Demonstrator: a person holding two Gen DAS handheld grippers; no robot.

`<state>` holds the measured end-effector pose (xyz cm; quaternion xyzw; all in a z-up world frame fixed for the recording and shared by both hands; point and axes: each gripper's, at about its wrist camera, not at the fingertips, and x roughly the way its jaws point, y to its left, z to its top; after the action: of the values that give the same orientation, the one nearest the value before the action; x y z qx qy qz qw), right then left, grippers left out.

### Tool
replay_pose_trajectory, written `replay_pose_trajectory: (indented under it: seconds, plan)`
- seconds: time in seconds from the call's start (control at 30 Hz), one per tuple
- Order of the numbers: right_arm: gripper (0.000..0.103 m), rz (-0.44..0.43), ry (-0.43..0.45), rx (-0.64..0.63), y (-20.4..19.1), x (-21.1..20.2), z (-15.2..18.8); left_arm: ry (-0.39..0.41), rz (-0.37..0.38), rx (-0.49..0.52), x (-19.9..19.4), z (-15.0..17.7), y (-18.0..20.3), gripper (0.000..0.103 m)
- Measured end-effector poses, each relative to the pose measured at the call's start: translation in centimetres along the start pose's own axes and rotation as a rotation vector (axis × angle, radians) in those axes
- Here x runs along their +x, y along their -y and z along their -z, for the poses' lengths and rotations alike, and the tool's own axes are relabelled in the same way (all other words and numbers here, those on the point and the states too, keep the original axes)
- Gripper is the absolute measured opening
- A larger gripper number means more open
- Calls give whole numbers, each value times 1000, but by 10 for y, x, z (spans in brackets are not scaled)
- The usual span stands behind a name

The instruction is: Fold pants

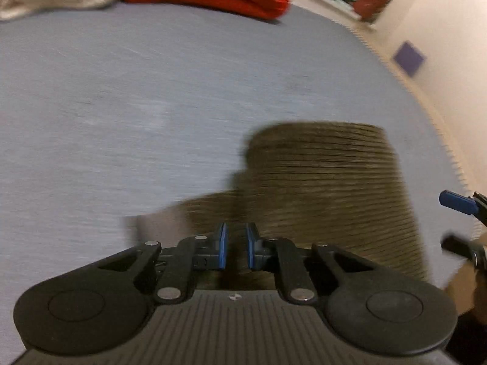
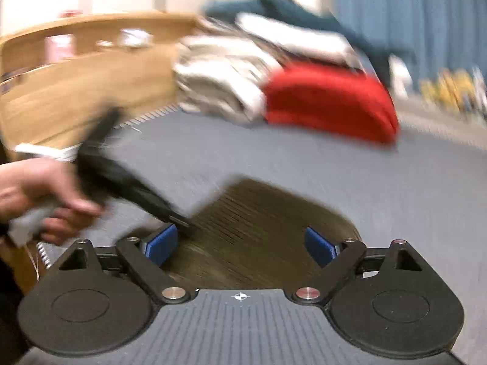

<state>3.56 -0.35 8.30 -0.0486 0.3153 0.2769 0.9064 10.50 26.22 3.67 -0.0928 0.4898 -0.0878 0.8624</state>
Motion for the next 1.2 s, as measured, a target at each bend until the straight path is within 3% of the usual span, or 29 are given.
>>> replay_pose_trajectory:
  seconds: [0.07, 0.13, 0.17, 0.2, 0.27, 0.33, 0.43, 0.53, 0.57, 0.6, 0.67, 0.77, 0.9, 0.97, 1.03, 1.07, 1.1, 1.13, 1.2]
  plan:
    - [92, 12, -102, 145, 26, 26, 6, 12, 17, -62, -7, 0, -20, 15]
    - [92, 1, -186, 249, 39, 49, 20, 30, 60, -102, -11, 5, -31, 30]
    - [92, 7, -211, 284, 44, 57, 27, 35, 94, -109, -12, 6, -33, 53]
    - [93, 18, -218, 299, 44, 59, 33, 54, 132, -112, -13, 8, -32, 66]
    - [96, 43, -225, 309, 44, 63, 37, 86, 205, -112, -12, 11, -27, 68]
    - [97, 47, -224, 311, 36, 61, 40, 68, 282, -113, 6, 10, -17, 74]
    - [99, 53, -224, 293, 28, 64, 37, 22, 276, -96, 42, 6, -2, 78]
    - [98, 56, -223, 263, 27, 64, 37, -20, 256, -97, 66, 14, 1, 76]
    - [98, 54, -225, 257, 29, 65, 35, -22, 236, -75, 70, 15, 5, 65]
    - [98, 52, -227, 256, 34, 68, 32, -33, 222, -47, 70, 13, 10, 38]
    - [98, 48, -230, 264, 40, 65, 31, -30, 214, -57, 59, 12, 9, 17]
    - [98, 40, -236, 292, 45, 66, 28, 40, 248, -83, 25, 4, -2, 16]
    - [99, 25, -243, 319, 48, 70, 23, 92, 78, -63, -19, 11, -30, 18]
    - [100, 8, -254, 345, 49, 75, 23, 50, -24, -106, -25, 20, -50, 27]
    - [100, -16, -278, 372, 50, 82, 25, 10, -85, -159, -16, 25, -66, 55]
    - [100, -27, -292, 383, 50, 86, 26, -5, -64, -180, -15, 27, -72, 77]
    - [100, -40, -305, 399, 50, 91, 28, -22, 2, -206, -9, 28, -77, 91]
    - [100, -51, -320, 420, 50, 96, 30, -42, 77, -233, -1, 29, -81, 94]
    - [100, -85, -348, 474, 53, 107, 33, -91, 130, -262, 16, 30, -84, 94]
